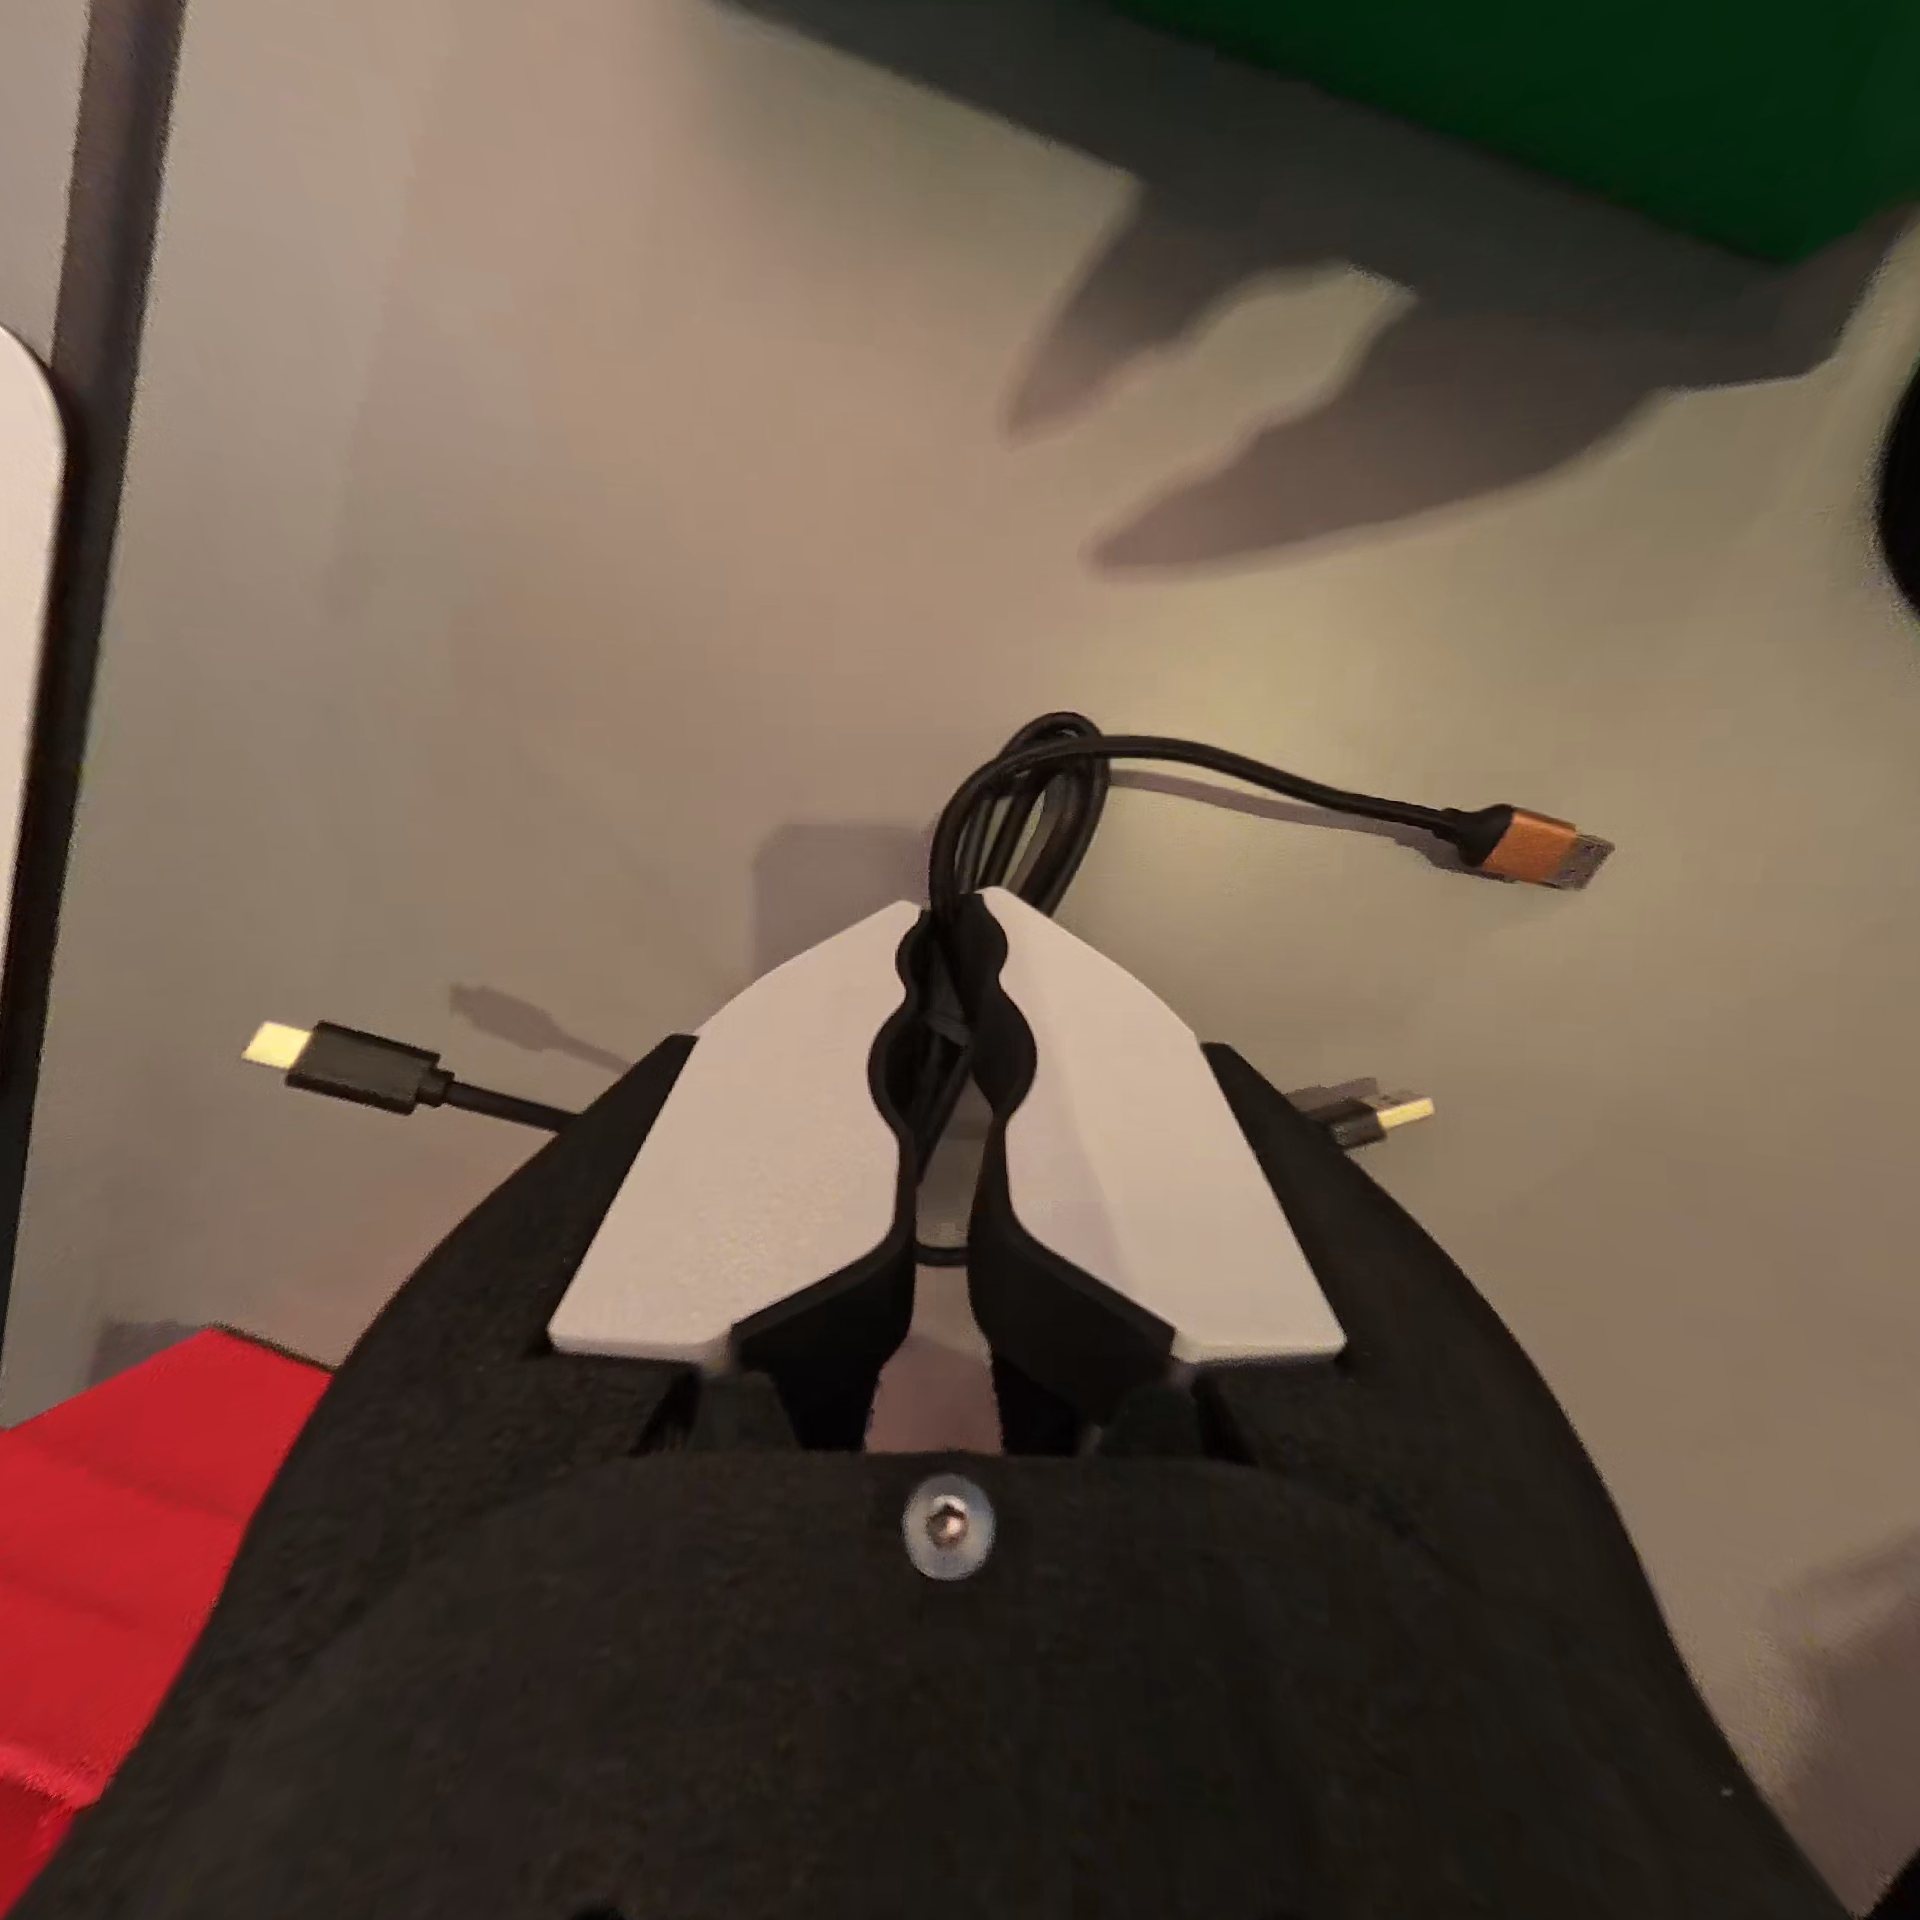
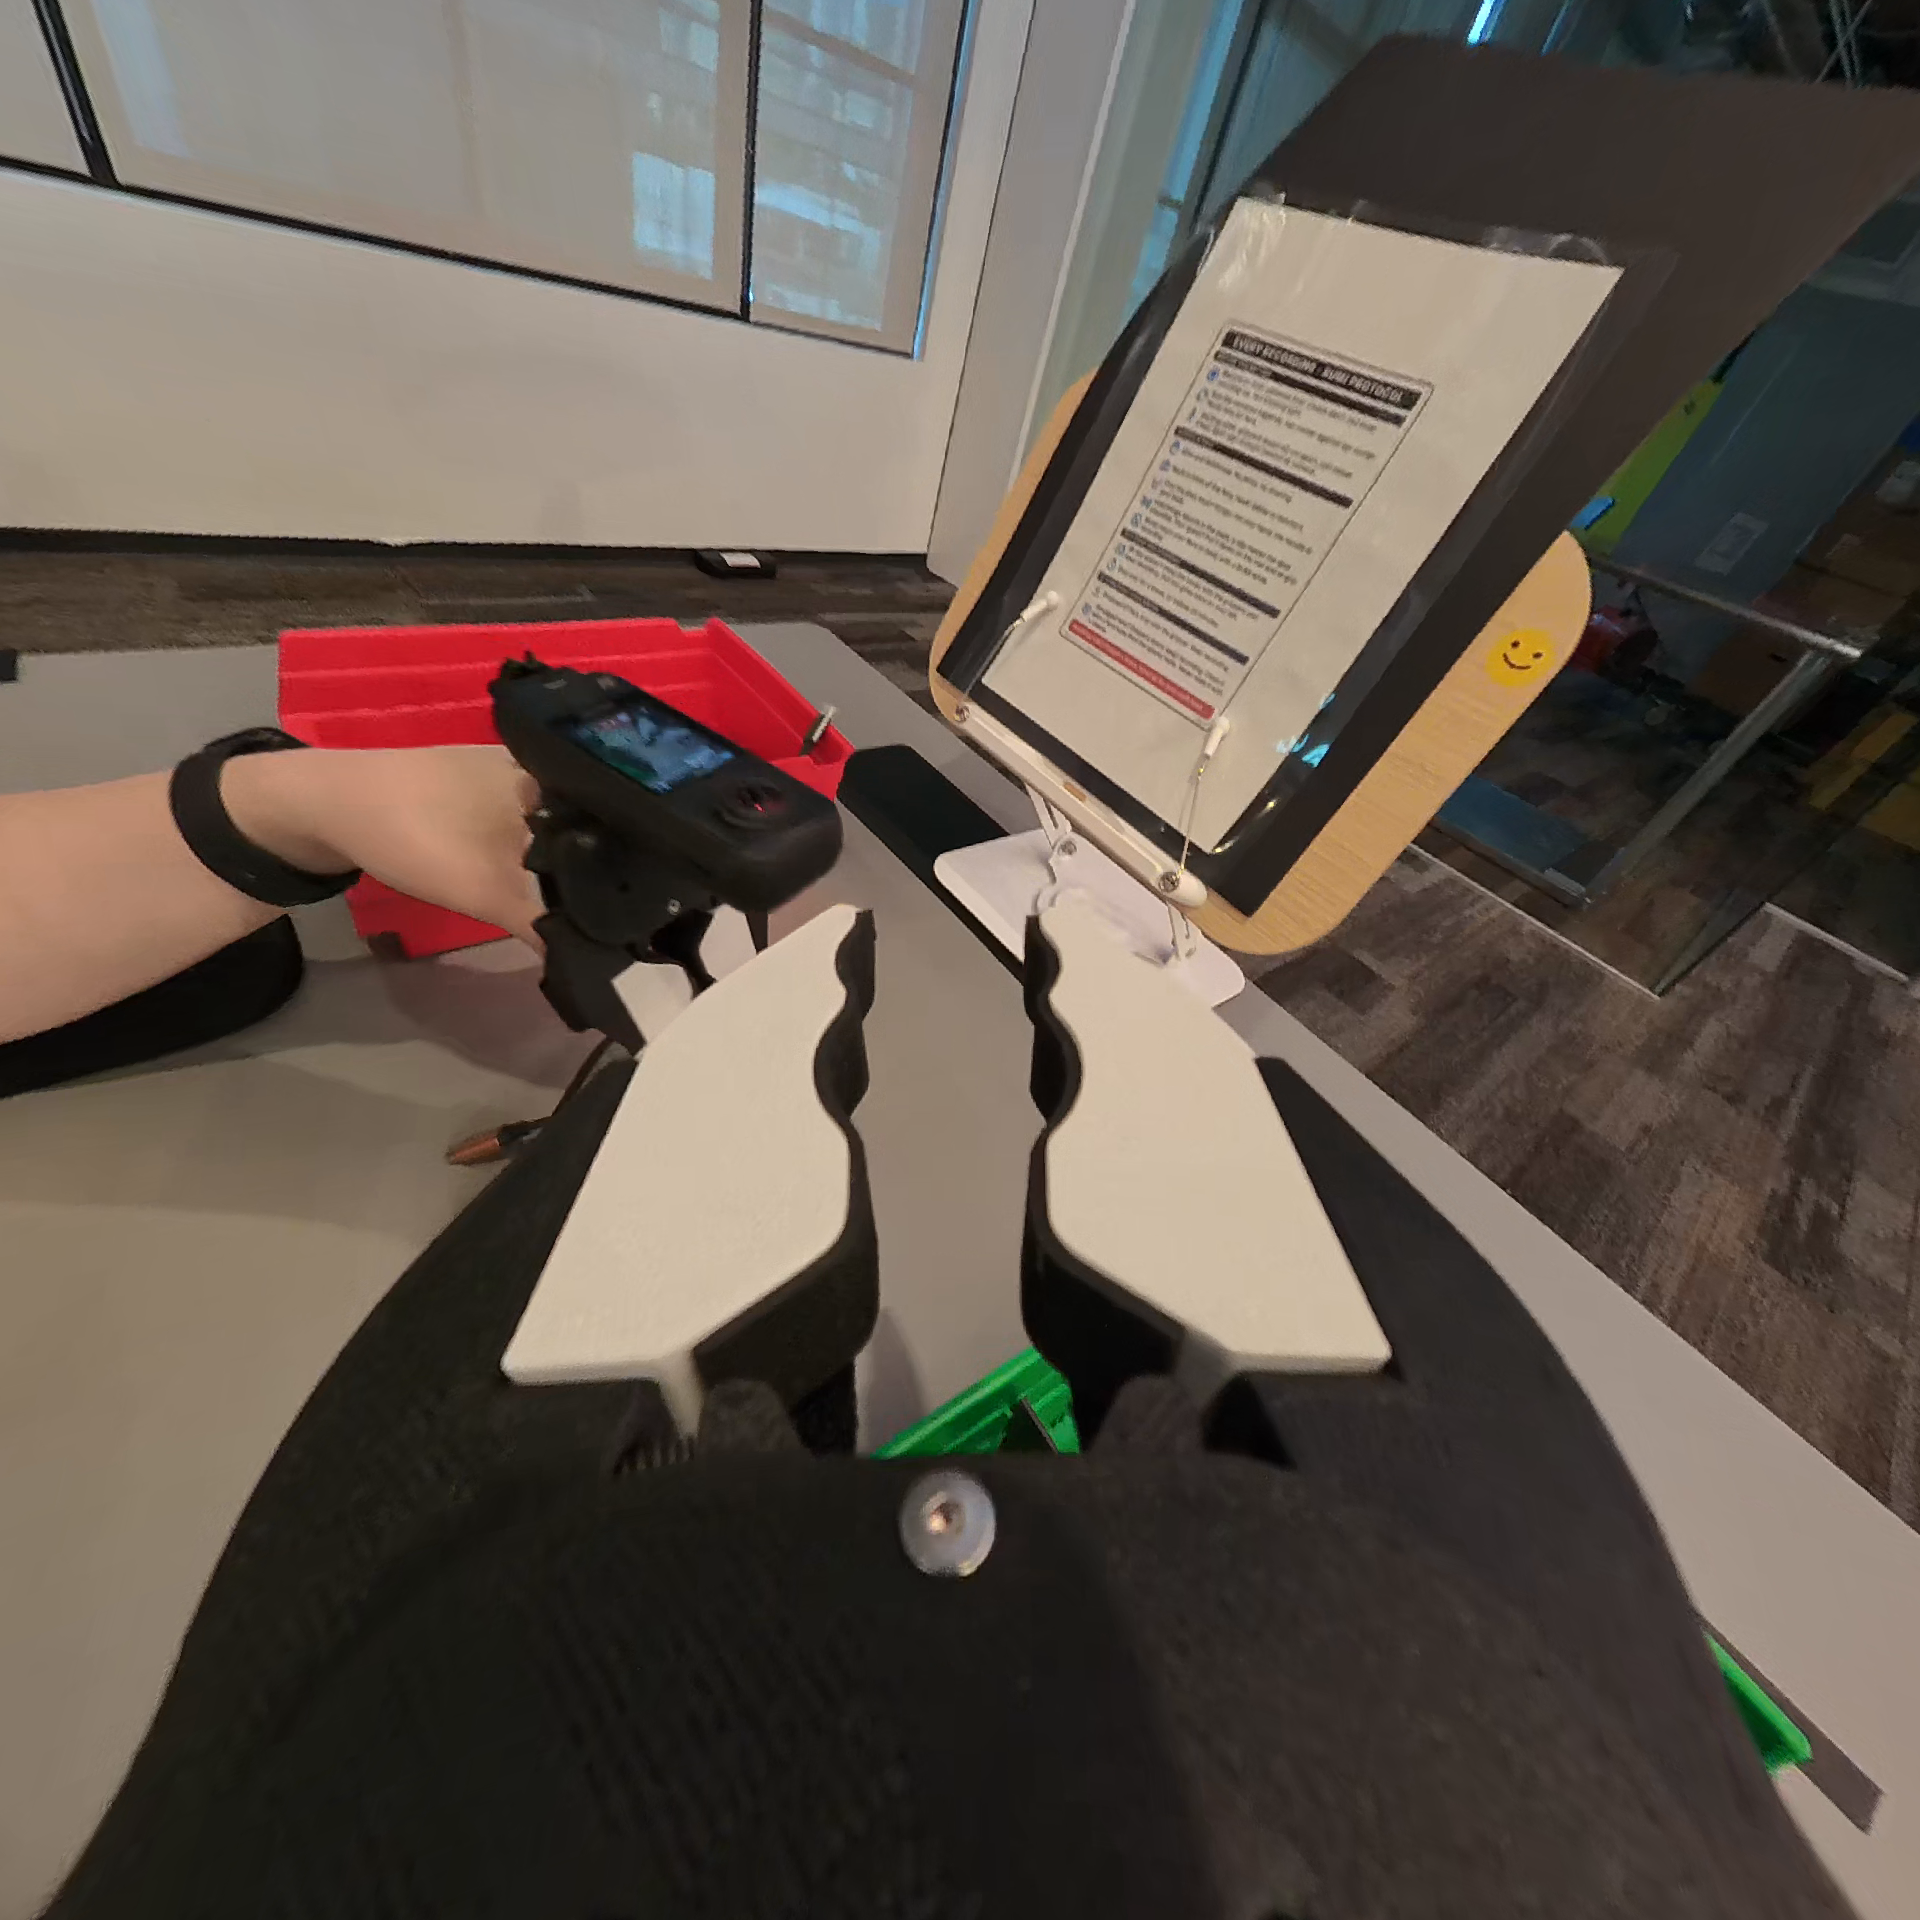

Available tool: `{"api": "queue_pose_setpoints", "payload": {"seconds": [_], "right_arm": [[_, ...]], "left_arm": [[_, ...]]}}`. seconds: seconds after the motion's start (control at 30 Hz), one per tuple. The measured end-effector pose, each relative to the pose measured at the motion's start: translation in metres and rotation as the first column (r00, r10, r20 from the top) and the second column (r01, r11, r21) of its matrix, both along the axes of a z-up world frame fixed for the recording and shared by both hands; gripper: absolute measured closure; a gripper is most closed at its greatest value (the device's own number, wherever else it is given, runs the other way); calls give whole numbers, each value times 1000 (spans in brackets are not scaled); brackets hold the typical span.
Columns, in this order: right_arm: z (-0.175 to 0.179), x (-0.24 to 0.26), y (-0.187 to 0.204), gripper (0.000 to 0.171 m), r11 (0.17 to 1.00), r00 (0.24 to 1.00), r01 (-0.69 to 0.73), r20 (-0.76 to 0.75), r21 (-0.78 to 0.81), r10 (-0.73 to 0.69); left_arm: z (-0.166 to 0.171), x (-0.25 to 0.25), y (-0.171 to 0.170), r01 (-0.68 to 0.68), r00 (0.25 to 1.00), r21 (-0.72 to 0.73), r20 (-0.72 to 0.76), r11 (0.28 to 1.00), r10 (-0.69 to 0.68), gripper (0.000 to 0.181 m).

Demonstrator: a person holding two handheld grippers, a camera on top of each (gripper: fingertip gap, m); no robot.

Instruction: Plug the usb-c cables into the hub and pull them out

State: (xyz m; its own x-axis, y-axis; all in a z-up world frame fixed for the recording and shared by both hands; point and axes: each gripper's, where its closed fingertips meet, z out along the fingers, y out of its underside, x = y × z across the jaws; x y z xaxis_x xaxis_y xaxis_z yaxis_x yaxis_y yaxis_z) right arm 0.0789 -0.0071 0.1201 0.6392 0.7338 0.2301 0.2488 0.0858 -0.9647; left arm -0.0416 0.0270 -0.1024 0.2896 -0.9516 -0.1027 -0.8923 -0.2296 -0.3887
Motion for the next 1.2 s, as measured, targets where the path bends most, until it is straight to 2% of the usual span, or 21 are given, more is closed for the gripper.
{"api": "queue_pose_setpoints", "payload": {"seconds": [0.13,0.23,0.33,0.47,0.57,0.67,0.77,0.8,0.83,0.9,1.03,1.1,1.2], "right_arm": [[-3,-1,0,143,1000,1000,6,21,-1,-5],[-5,-1,1,143,1000,999,10,39,-1,-10],[-5,1,1,143,1000,999,18,46,3,-18],[2,6,2,143,997,997,54,43,50,-56],[12,10,0,143,993,998,68,7,96,-69],[23,15,-3,143,989,996,78,-48,123,-73],[41,29,-3,148,967,983,156,-124,200,-133],[51,36,-4,150,951,973,198,-166,238,-161],[58,43,-7,150,936,964,229,-199,269,-179],[69,55,-11,150,907,945,285,-252,310,-210],[76,72,-17,150,866,931,342,-259,365,-258],[79,80,-20,151,829,921,381,-248,410,-301],[86,81,-28,152,785,918,394,-249,479,-310]], "left_arm": [[-8,-3,9,-55,998,-36,27,998,56,177],[9,0,9,-72,988,-73,131,995,81,157],[35,-4,12,-84,972,-54,217,995,94,149],[97,-19,20,-129,924,119,374,984,76,147],[164,-38,16,-205,826,242,563,948,35,147],[218,-71,7,-321,700,302,714,898,10,140],[253,-115,8,-523,572,337,820,783,29,141],[261,-127,7,-556,552,358,834,751,12,142],[265,-136,6,-566,554,378,832,732,-1,141],[264,-148,1,-531,589,414,807,739,-30,127],[255,-183,17,-507,671,473,742,721,-16,143],[238,-205,38,-486,755,513,655,707,43,148],[190,-237,73,-412,879,512,441,754,182,157]]}}
